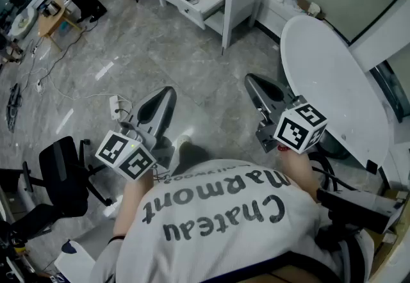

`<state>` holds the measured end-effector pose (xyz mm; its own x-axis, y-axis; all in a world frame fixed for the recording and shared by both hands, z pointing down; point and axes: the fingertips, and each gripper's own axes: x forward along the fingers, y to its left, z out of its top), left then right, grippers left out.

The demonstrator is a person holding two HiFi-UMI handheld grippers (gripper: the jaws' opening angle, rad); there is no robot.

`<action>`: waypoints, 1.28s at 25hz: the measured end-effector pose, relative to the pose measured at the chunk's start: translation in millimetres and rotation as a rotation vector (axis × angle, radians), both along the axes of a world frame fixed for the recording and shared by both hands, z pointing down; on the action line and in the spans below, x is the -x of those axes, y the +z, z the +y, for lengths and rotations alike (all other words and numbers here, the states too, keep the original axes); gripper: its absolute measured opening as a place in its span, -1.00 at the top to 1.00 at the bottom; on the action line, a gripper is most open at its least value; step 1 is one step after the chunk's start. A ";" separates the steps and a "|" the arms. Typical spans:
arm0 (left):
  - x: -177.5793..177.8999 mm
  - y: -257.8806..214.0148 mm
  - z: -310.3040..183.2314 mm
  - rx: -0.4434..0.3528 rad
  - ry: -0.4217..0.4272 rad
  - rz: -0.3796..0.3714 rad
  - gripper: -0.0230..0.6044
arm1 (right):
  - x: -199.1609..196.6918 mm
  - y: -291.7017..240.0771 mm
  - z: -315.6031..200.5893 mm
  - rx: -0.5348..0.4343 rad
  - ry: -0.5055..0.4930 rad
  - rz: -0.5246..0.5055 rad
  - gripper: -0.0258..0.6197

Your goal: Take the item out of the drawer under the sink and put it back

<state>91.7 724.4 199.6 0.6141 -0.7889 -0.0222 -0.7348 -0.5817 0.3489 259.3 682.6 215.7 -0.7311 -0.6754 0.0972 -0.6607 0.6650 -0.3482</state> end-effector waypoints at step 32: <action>80.6 8.5 -182.2 0.051 0.092 -0.022 0.90 | 65.1 0.6 -168.7 0.079 0.079 -0.024 0.88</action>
